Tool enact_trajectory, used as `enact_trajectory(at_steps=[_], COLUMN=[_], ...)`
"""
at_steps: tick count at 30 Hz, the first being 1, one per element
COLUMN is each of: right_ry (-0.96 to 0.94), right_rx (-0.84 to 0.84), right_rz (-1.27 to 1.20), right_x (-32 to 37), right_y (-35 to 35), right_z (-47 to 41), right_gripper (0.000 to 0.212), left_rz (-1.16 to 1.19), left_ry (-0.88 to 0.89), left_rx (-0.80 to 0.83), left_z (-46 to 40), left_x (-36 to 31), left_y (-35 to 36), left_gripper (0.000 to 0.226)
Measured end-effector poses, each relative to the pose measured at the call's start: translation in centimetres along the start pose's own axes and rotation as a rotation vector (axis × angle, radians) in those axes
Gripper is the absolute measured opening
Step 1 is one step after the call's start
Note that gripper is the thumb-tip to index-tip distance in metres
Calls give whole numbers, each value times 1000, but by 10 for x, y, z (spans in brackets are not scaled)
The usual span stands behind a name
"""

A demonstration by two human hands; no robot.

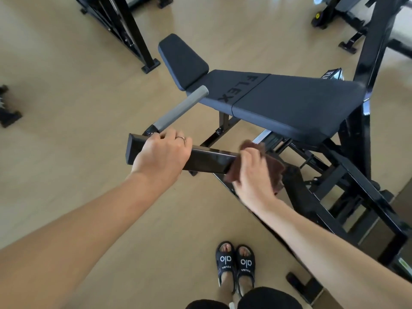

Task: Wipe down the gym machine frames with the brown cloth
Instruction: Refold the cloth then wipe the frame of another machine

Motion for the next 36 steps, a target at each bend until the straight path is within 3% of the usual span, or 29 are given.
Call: enact_trajectory(at_steps=[3, 5, 9, 15, 18, 24, 26, 29, 31, 36], right_ry=[-210, -267, -435, 65, 186, -222, -322, -443, -339, 217], right_rx=[-45, -81, -29, 68, 103, 17, -9, 30, 46, 12], right_rz=[-64, -127, -130, -38, 57, -62, -134, -169, -167, -78], right_x=[92, 118, 64, -91, -87, 81, 96, 64, 15, -117], right_y=[17, 16, 5, -4, -7, 10, 7, 2, 2, -10], right_z=[-13, -19, -16, 11, 8, -15, -18, -21, -17, 15], right_gripper=[66, 68, 61, 60, 62, 70, 68, 64, 60, 56], left_rz=[-42, -68, -53, -45, -39, -48, -50, -40, -35, -26], left_ry=[3, 1, -5, -20, -13, -13, -11, -5, 0, 16], left_rx=[-20, -36, 9, 31, 29, 17, -4, 0, 15, 51], left_z=[2, 4, 3, 1, 1, 1, 1, 2, 2, 1], left_x=[-1, -1, 0, 1, 1, 2, 2, 2, 2, 0], left_y=[-5, -8, -3, 0, -2, -5, -6, -5, -2, -1], left_gripper=[13, 13, 17, 23, 23, 17, 13, 19, 29, 42])
Point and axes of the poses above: each hand's wrist, its own z-axis away from the middle knuckle, its own y-axis out of the palm, x = y × z, the point moved 7 cm from there along -z, towards the middle knuckle, and after that the axes turned 8 degrees about -z, right-handed, at the moved point
